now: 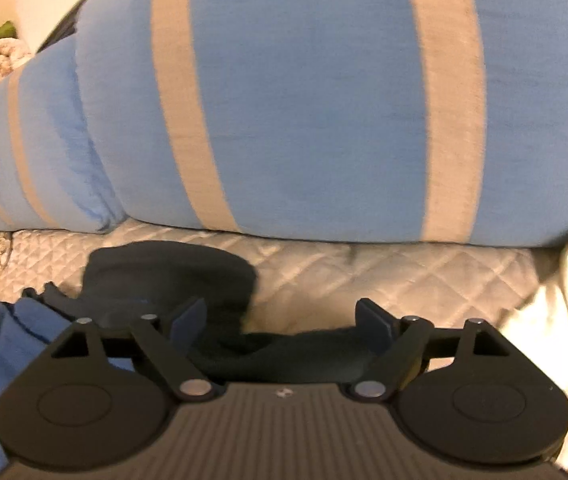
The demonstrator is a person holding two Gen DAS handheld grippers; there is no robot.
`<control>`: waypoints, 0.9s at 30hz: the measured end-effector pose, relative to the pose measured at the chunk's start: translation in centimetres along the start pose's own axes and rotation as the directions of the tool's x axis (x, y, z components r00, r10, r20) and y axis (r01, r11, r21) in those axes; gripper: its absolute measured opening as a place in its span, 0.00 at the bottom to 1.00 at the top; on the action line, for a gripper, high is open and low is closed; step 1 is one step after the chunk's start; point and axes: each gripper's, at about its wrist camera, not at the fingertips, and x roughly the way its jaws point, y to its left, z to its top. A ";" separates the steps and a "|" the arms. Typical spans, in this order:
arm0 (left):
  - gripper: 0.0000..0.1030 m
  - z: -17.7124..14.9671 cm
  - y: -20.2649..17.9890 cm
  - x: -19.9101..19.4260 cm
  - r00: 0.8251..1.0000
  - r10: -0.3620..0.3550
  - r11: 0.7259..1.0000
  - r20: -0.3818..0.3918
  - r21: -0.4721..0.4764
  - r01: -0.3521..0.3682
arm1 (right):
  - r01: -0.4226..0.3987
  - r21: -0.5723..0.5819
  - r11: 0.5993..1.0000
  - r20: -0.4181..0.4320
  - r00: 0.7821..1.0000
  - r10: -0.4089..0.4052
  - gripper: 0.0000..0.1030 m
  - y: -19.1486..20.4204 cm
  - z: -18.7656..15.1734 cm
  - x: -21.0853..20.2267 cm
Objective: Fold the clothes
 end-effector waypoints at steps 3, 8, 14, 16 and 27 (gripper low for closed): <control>0.70 0.8 2.2 0.1 1.000 -0.020 0.999 -0.002 -0.043 0.020 | -0.007 0.009 1.000 0.012 1.000 0.007 0.88 -1.8 -0.4 -2.0; 0.70 1.4 6.9 1.1 0.996 -0.083 0.980 -0.030 -0.185 0.076 | -0.058 0.047 0.997 0.016 0.998 0.057 0.88 -5.5 -2.5 -4.9; 0.70 0.4 10.3 3.0 0.976 -0.202 0.917 -0.080 -0.365 0.160 | -0.143 0.098 0.985 0.031 0.990 0.140 0.87 -8.2 -5.5 -6.1; 0.70 0.2 10.6 3.4 0.974 -0.207 0.913 -0.091 -0.376 0.159 | -0.169 0.110 0.979 0.034 0.985 0.167 0.86 -8.6 -6.3 -6.2; 0.61 -1.1 11.3 6.9 0.944 -0.299 0.889 -0.142 -0.401 0.221 | -0.241 0.091 0.966 0.073 0.969 0.234 0.67 -8.5 -8.3 -6.7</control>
